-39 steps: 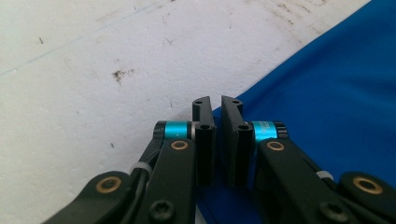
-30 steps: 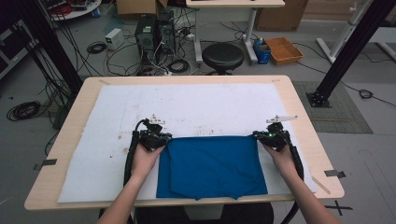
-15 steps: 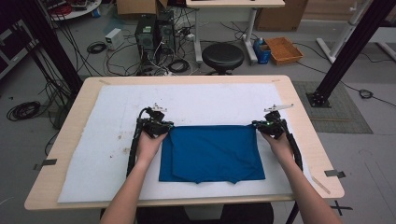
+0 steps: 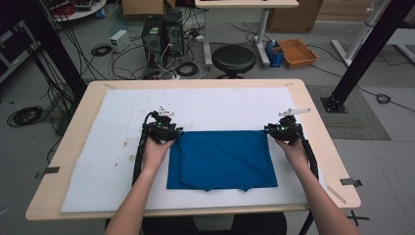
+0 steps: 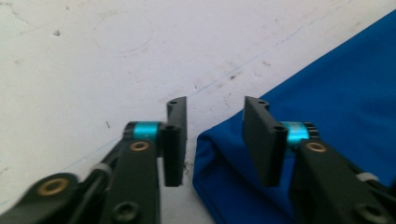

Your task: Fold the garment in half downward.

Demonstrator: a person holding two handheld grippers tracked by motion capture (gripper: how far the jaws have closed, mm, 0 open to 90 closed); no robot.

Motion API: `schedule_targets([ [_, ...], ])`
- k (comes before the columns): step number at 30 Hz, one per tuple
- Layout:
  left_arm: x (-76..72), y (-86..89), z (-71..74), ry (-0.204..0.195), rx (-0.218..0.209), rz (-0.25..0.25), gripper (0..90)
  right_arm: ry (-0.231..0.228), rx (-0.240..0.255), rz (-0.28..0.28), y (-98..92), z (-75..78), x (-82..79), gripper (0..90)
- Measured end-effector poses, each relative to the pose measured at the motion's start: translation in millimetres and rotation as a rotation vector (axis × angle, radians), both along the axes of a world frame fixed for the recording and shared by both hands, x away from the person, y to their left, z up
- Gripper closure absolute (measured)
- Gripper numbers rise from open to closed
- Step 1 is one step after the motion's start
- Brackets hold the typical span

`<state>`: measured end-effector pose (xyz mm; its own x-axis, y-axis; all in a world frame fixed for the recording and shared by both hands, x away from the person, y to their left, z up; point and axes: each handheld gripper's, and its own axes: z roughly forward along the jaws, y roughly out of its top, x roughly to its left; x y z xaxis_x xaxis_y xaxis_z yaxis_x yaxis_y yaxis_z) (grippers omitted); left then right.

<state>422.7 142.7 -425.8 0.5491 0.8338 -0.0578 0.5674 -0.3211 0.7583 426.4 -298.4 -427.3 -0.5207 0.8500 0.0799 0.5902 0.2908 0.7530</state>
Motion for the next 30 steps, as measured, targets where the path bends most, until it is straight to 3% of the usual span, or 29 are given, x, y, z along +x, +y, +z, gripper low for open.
schedule_targets([
  [5, -17.0, 6.7, 13.2, -0.05, -0.019, -0.027, 47.2, -0.03, 0.017, 0.009, -7.7, 10.9, -11.6, 57.4],
  [10, -46.5, 15.3, 24.3, -0.091, -0.026, -0.073, 41.3, -0.075, 0.037, 0.033, -18.5, 21.3, -31.0, 47.7],
  [12, -60.0, 18.4, 27.7, -0.109, -0.032, -0.087, 40.2, -0.088, 0.045, 0.045, -22.8, 23.0, -39.0, 45.8],
  [20, -105.5, 35.2, 34.4, -0.167, -0.12, -0.137, 39.4, -0.141, 0.08, 0.085, -35.6, 25.3, -64.4, 43.1],
  [24, -113.5, 43.7, 32.5, -0.167, -0.142, -0.143, 39.4, -0.161, 0.088, 0.093, -40.0, 27.1, -71.6, 43.1],
  [30, -112.7, 48.3, 30.5, -0.158, -0.148, -0.136, 39.4, -0.164, 0.098, 0.087, -42.8, 27.2, -71.7, 42.9],
])
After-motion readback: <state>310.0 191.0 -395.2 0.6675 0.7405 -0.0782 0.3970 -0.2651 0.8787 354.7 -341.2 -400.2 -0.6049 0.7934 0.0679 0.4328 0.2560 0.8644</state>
